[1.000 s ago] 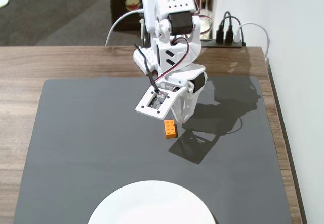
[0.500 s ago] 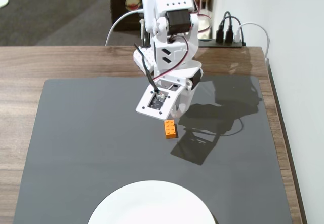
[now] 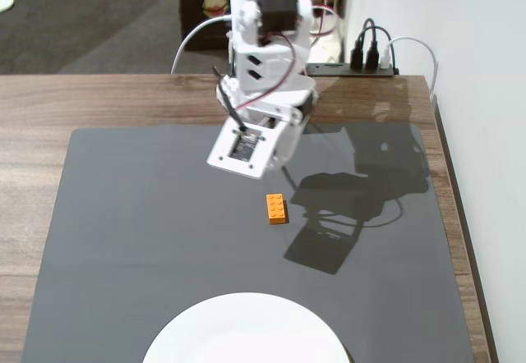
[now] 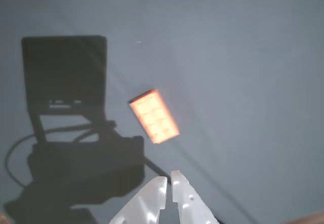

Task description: Grasp a lego block and put it on the plate.

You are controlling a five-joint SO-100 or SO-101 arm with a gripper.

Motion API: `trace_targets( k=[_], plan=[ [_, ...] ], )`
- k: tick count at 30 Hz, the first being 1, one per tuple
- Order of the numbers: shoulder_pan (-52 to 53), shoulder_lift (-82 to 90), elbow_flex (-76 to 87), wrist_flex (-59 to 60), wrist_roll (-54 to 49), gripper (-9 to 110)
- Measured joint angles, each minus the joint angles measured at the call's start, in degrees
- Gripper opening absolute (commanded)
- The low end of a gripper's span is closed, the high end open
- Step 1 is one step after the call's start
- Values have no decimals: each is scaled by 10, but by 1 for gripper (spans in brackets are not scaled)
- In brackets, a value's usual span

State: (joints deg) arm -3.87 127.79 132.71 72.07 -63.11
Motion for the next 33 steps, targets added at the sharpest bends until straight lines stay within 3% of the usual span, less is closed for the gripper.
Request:
trace_targets(
  k=[11, 20, 27, 33],
  plan=[
    [48, -11, -63, 39, -203, 1],
    [58, -27, -69, 56, -268, 4],
    [57, -44, -69, 54, -290, 36],
    [62, -60, -76, 57, -310, 43]
  ],
)
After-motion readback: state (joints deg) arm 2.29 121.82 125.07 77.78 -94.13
